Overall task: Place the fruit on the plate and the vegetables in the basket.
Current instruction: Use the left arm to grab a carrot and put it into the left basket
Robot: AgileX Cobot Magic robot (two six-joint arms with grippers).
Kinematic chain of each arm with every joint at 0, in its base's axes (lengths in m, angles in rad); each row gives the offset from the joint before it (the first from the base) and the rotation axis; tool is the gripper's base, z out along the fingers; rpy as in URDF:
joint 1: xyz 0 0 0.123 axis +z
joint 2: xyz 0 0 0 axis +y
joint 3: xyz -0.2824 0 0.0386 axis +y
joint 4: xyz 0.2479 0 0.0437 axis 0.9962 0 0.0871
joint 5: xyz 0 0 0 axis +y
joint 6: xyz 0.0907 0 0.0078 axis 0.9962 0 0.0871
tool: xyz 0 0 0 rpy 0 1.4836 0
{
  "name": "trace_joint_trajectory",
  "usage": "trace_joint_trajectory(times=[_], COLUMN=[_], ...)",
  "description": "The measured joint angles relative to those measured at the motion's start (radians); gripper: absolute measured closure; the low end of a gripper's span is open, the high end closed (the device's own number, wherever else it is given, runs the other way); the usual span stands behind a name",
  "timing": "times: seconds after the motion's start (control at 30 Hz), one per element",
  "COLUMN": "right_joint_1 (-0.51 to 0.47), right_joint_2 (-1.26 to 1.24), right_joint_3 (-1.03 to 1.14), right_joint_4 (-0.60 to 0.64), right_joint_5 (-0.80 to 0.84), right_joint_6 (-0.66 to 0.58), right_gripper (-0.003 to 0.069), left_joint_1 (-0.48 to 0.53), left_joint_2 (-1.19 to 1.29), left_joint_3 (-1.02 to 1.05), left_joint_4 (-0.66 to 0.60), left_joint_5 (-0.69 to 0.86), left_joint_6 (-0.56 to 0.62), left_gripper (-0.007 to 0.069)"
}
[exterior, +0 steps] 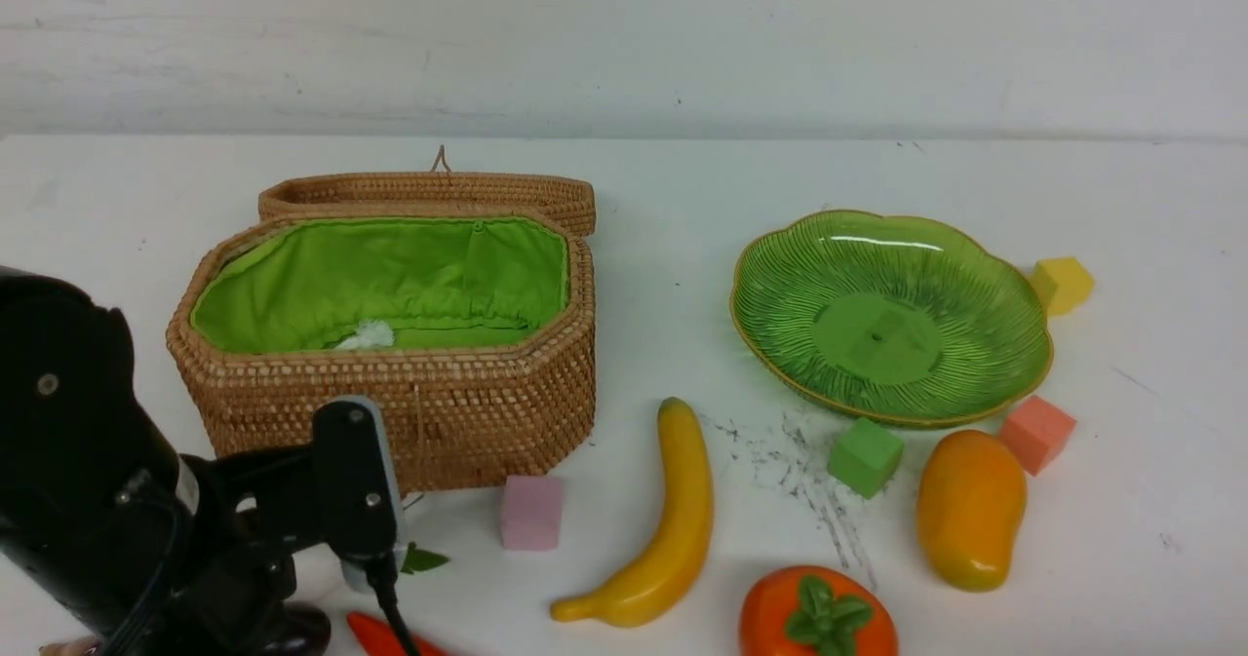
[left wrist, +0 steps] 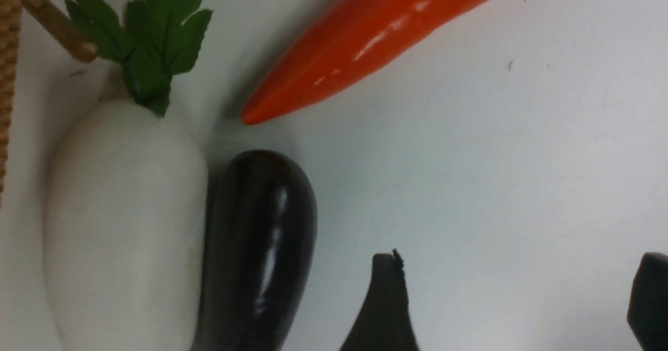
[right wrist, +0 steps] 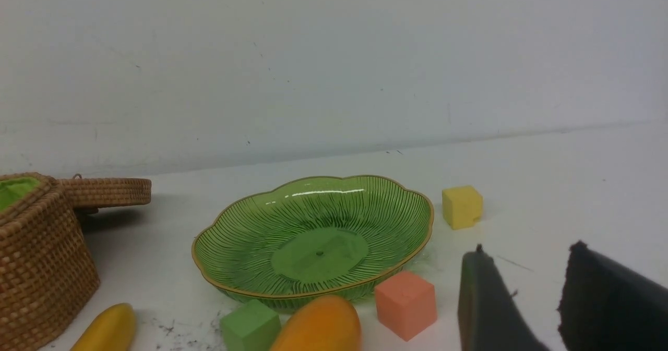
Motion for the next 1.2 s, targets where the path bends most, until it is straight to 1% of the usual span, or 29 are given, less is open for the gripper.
trace_joint_trajectory(times=[0.23, 0.4, 0.5, 0.57, 0.63, 0.73, 0.9, 1.07, 1.2], right_joint_1=[0.0, 0.0, 0.0, 0.0, 0.0, 0.0, 0.0, 0.0, 0.0], right_joint_2=[0.0, 0.0, 0.0, 0.0, 0.0, 0.0, 0.0, 0.0, 0.0], right_joint_3=[0.0, 0.0, 0.0, 0.0, 0.0, 0.0, 0.0, 0.0, 0.0], right_joint_4=[0.0, 0.0, 0.0, 0.0, 0.0, 0.0, 0.0, 0.0, 0.0], right_joint_5=[0.0, 0.0, 0.0, 0.0, 0.0, 0.0, 0.0, 0.0, 0.0], right_joint_6=[0.0, 0.0, -0.001, -0.001, -0.001, -0.001, -0.001, -0.001, -0.001], right_gripper=[0.0414, 0.0414, 0.0414, 0.0414, 0.0414, 0.0414, 0.0414, 0.0414, 0.0414], left_joint_1=[0.0, -0.018, -0.065, -0.116, -0.163, -0.204, -0.27, -0.277, -0.277], left_joint_2=[0.019, 0.027, 0.029, 0.041, 0.061, 0.088, 0.143, 0.206, 0.276], left_joint_3=[0.0, 0.0, 0.0, 0.0, 0.0, 0.0, 0.0, 0.0, 0.0], left_joint_4=[0.029, 0.045, 0.085, 0.137, 0.194, 0.227, 0.222, 0.207, 0.161], left_joint_5=[-0.092, -0.103, -0.104, -0.111, -0.123, -0.155, -0.252, -0.318, -0.348], left_joint_6=[0.001, 0.006, 0.035, 0.054, 0.058, 0.062, 0.103, 0.126, 0.142], left_gripper=[0.0052, 0.0052, 0.005, 0.005, 0.005, 0.005, 0.005, 0.005, 0.005])
